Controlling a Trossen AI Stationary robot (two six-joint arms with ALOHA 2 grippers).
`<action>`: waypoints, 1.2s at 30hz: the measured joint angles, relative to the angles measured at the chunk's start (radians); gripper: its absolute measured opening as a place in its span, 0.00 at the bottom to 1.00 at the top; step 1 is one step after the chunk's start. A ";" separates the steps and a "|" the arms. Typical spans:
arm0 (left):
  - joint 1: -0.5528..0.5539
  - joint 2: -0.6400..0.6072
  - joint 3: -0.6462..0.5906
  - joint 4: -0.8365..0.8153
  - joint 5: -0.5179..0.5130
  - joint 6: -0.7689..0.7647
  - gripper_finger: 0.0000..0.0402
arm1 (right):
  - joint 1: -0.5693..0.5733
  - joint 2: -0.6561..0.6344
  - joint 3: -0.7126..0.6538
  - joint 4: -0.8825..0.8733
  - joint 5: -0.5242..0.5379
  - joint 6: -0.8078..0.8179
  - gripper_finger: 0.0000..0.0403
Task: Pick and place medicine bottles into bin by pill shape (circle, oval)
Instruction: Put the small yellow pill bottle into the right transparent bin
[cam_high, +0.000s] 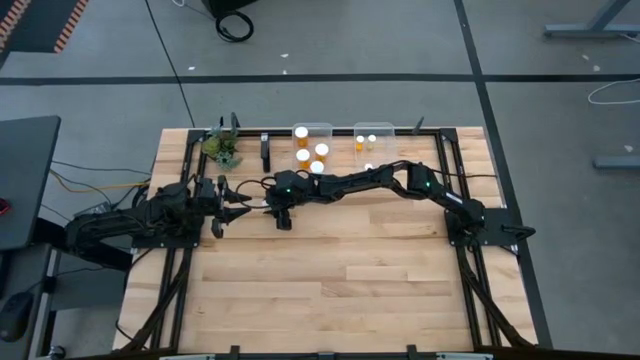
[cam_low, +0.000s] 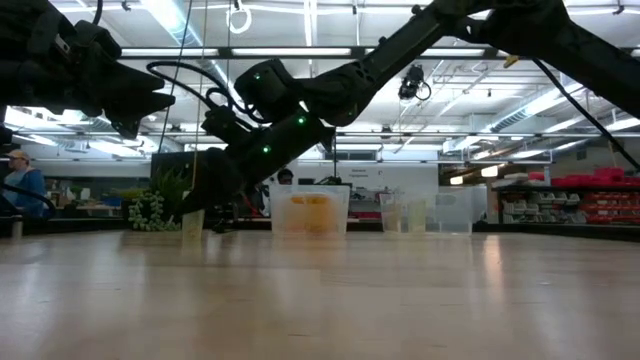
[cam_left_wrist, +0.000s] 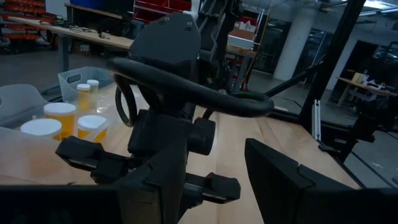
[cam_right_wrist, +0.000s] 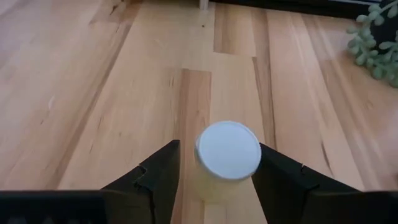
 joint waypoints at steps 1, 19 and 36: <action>0.000 0.000 0.000 0.000 0.000 0.000 0.43 | 0.000 0.000 0.000 0.000 0.000 0.003 0.48; 0.000 0.000 0.000 0.000 0.000 0.000 0.43 | -0.005 0.000 0.001 -0.001 0.011 0.011 0.33; 0.000 0.000 0.000 0.000 0.000 0.000 0.43 | -0.020 -0.033 0.011 -0.036 0.013 0.041 0.32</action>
